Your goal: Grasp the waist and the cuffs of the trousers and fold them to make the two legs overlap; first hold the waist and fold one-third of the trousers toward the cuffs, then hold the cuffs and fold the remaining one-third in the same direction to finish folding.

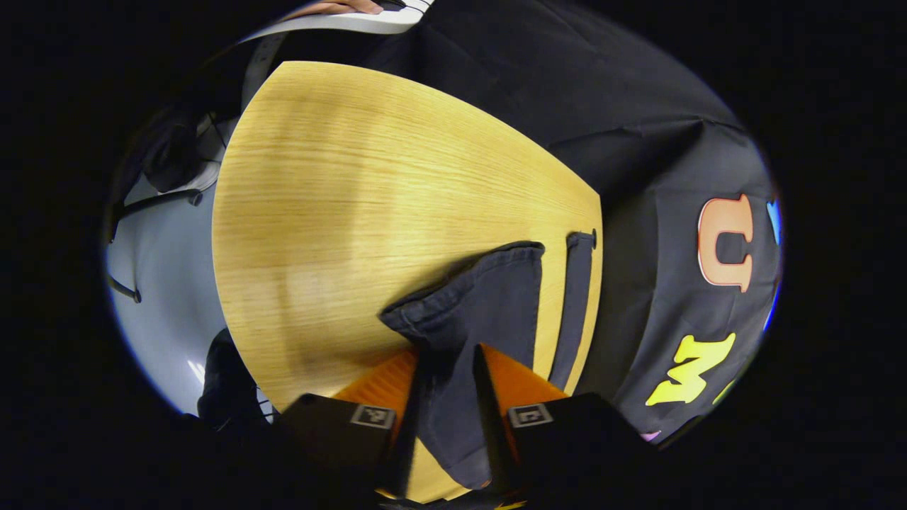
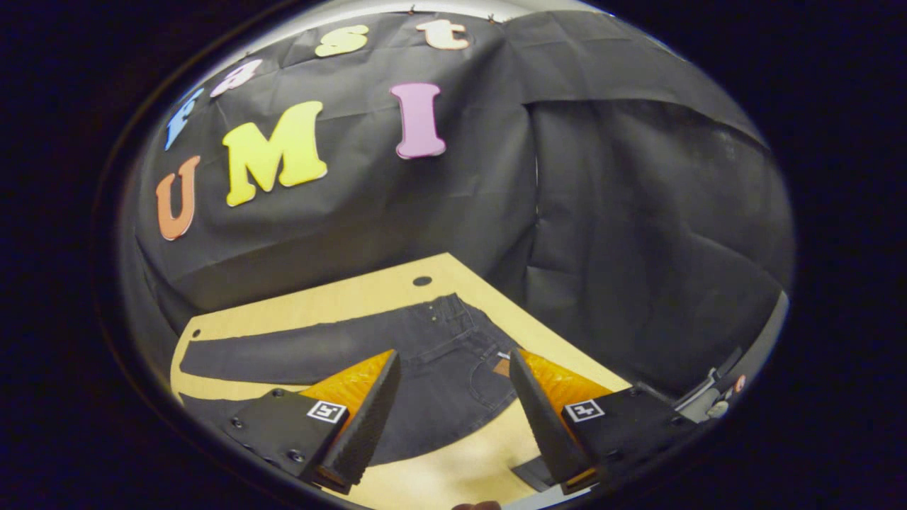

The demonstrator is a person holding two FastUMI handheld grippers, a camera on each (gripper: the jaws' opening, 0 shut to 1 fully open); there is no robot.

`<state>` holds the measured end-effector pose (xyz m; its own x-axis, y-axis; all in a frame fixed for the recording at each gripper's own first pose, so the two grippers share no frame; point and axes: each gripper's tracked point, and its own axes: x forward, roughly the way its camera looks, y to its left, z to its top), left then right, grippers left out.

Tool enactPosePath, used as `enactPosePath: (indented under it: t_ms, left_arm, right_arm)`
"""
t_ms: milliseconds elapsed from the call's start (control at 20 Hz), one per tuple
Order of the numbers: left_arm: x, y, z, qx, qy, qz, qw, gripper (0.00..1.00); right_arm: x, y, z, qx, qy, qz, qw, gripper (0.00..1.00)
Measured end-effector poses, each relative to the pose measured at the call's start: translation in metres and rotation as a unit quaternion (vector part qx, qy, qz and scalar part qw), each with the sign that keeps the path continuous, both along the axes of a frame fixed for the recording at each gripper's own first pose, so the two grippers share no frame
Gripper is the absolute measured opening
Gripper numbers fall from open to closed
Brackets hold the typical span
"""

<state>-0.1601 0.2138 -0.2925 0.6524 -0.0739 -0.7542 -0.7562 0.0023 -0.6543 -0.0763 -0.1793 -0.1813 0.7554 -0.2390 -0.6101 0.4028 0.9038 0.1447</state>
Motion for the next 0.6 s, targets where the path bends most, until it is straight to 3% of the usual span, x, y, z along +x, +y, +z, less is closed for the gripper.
enactPosePath:
  t_ms: [50, 150, 200, 300, 400, 450, 600]
  left_arm:
    - [0.002, -0.001, -0.002, -0.009, -0.001, 0.012, 1.000, 0.20]
    - [0.005, 0.000, 0.000, -0.022, -0.007, 0.030, 0.999, 0.11]
    - [0.006, 0.000, -0.001, -0.024, -0.010, 0.026, 0.999, 0.07]
    - [0.005, 0.000, 0.000, -0.025, -0.014, 0.021, 0.999, 0.04]
    - [0.005, -0.001, 0.003, -0.033, -0.015, 0.029, 0.999, 0.04]
    - [0.007, -0.001, 0.003, -0.037, -0.016, 0.035, 0.999, 0.04]
    - [0.009, 0.000, 0.001, -0.040, -0.021, 0.043, 0.998, 0.04]
  right_arm:
    - [0.002, -0.009, -0.013, 0.028, 0.019, -0.009, 0.999, 0.95]
    - [0.005, -0.018, -0.040, 0.119, 0.069, -0.032, 0.990, 0.96]
    - [0.005, -0.022, -0.057, 0.172, 0.098, -0.046, 0.979, 0.94]
    - [0.007, -0.037, -0.086, 0.258, 0.131, -0.098, 0.952, 0.98]
    - [0.011, -0.055, -0.108, 0.320, 0.147, -0.160, 0.922, 0.93]
    - [0.015, -0.066, -0.108, 0.345, 0.144, -0.180, 0.910, 0.98]
    - [0.024, -0.088, -0.124, 0.357, 0.158, -0.205, 0.898, 0.98]
